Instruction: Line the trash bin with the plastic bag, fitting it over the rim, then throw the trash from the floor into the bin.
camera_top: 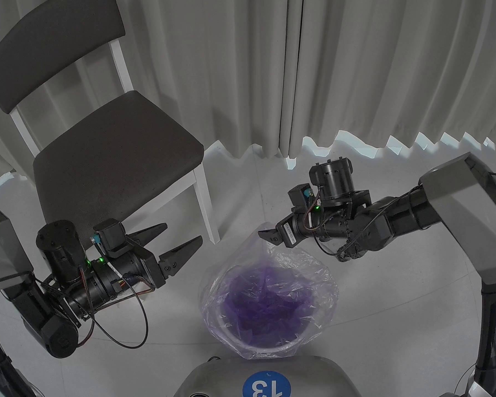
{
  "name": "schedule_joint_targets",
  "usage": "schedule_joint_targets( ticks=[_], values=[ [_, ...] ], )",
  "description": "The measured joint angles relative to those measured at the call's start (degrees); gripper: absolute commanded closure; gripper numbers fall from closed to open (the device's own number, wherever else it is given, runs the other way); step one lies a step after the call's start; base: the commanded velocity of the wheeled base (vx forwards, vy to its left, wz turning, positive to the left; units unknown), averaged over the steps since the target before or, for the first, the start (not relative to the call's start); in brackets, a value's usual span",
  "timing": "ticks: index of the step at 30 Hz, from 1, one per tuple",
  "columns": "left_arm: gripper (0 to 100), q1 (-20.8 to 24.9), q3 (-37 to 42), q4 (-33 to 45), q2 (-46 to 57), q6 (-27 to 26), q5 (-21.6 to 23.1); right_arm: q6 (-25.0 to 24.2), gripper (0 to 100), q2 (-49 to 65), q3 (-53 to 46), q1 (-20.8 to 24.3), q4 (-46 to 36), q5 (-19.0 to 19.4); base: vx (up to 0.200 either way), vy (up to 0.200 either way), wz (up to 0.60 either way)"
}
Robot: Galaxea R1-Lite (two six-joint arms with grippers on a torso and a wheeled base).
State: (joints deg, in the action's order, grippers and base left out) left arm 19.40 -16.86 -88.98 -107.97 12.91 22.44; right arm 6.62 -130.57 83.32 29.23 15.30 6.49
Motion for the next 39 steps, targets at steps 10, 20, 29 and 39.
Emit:
schedule_joint_targets(
  ticks=[10, 20, 29, 39],
  values=[
    [0, 4.9, -5.0, 1.0, -2.6, -0.3, -5.2, -6.7, 0, 14.3, -10.2, -4.7, -4.5, 4.2, 0.000, 0.000, 0.00],
    [0, 7.8, -18.9, 31.0, -2.5, -3.9, -7.5, -3.4, 0, 27.9, -24.7, -9.7, -4.6, 3.4, 0.000, 0.000, 0.00],
    [0, 9.3, -31.5, 44.3, -5.5, -14.0, -12.2, 1.9, 0, 30.0, -37.7, -10.7, 10.3, 1.0, 0.000, 0.000, 0.00],
    [0, 10.0, -41.6, 50.0, -12.0, -16.7, -13.6, 1.9, 0, 17.5, -34.8, -9.4, 18.5, 1.9, 0.000, 0.000, 0.00]
  ],
)
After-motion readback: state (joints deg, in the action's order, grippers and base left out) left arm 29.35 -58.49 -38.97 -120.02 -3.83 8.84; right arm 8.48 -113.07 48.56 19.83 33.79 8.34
